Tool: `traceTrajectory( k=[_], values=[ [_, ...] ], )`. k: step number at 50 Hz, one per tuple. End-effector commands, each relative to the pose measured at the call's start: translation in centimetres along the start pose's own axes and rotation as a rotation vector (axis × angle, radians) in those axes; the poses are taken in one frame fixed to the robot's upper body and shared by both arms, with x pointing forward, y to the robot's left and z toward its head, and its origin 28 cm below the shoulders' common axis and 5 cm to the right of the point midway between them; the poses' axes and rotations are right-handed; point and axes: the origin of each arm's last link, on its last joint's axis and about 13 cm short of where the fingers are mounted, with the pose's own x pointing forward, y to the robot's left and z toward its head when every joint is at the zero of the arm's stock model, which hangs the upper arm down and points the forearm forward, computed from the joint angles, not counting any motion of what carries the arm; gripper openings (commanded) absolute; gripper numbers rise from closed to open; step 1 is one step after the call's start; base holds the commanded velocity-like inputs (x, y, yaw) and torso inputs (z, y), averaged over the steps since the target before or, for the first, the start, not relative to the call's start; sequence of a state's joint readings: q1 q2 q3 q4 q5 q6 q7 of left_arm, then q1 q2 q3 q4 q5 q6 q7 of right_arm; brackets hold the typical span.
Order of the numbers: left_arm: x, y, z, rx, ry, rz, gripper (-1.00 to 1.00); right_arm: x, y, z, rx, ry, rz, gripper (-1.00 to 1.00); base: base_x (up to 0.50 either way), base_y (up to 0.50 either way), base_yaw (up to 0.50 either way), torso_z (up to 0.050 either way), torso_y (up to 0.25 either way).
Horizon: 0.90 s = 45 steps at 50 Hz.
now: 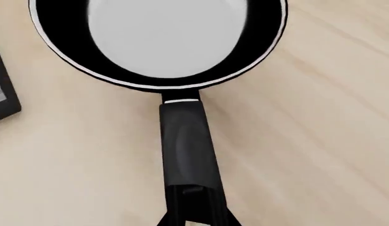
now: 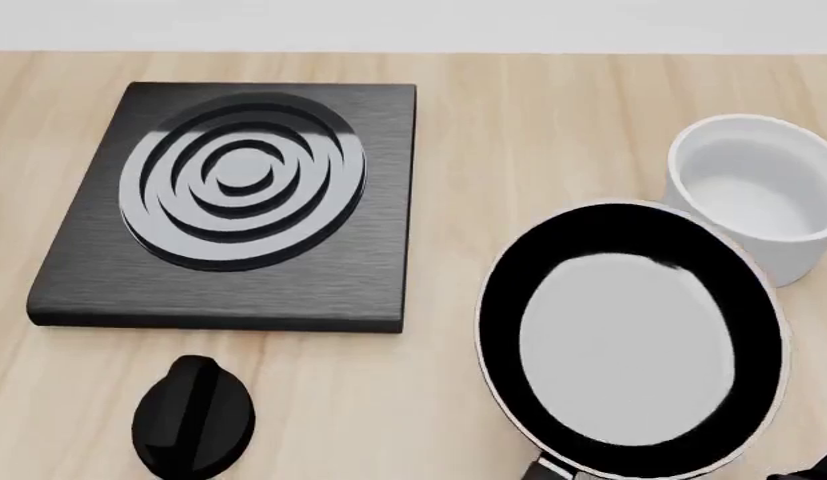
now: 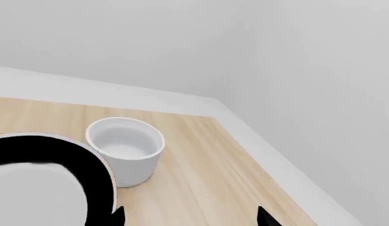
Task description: Put the frying pan on the cabinet shelf.
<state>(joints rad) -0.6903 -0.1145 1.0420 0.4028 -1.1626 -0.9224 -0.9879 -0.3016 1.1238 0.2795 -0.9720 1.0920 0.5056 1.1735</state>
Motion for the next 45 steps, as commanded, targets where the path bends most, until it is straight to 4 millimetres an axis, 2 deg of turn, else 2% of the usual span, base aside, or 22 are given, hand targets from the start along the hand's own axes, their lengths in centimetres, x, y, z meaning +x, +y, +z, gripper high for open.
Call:
traceTrajectory(
  k=[1, 17, 28, 35, 41, 45],
  values=[
    [-0.5, 1.7, 3.0, -0.063, -0.139, 0.105, -1.00, 0.3, -0.1, 0.1, 0.016, -0.019, -0.012, 1.00, 0.00, 0.00, 0.00, 0.000, 0.000],
    [-1.5, 4.0, 4.1, -0.147, -0.194, 0.185, -1.00, 0.3, 0.0, 0.0, 0.022, -0.024, -0.001, 1.00, 0.00, 0.00, 0.00, 0.000, 0.002],
    [-3.6, 6.1, 6.8, -0.232, -0.284, 0.234, -1.00, 0.4, 0.6, -0.1, 0.051, -0.040, 0.049, 1.00, 0.00, 0.00, 0.00, 0.000, 0.002],
    [-4.8, 8.2, 8.3, -0.292, -0.332, 0.286, -1.00, 0.6, 1.0, 0.0, 0.047, -0.060, 0.081, 1.00, 0.00, 0.00, 0.00, 0.000, 0.001],
    [-7.1, 10.4, 10.8, -0.301, -0.386, 0.326, -1.00, 0.6, 1.2, 0.0, 0.066, -0.075, 0.105, 1.00, 0.00, 0.00, 0.00, 0.000, 0.002],
    [-7.6, 11.6, 11.3, -0.321, -0.365, 0.360, -1.00, 0.6, 1.3, 0.1, 0.067, -0.083, 0.118, 1.00, 0.00, 0.00, 0.00, 0.000, 0.003]
  ],
)
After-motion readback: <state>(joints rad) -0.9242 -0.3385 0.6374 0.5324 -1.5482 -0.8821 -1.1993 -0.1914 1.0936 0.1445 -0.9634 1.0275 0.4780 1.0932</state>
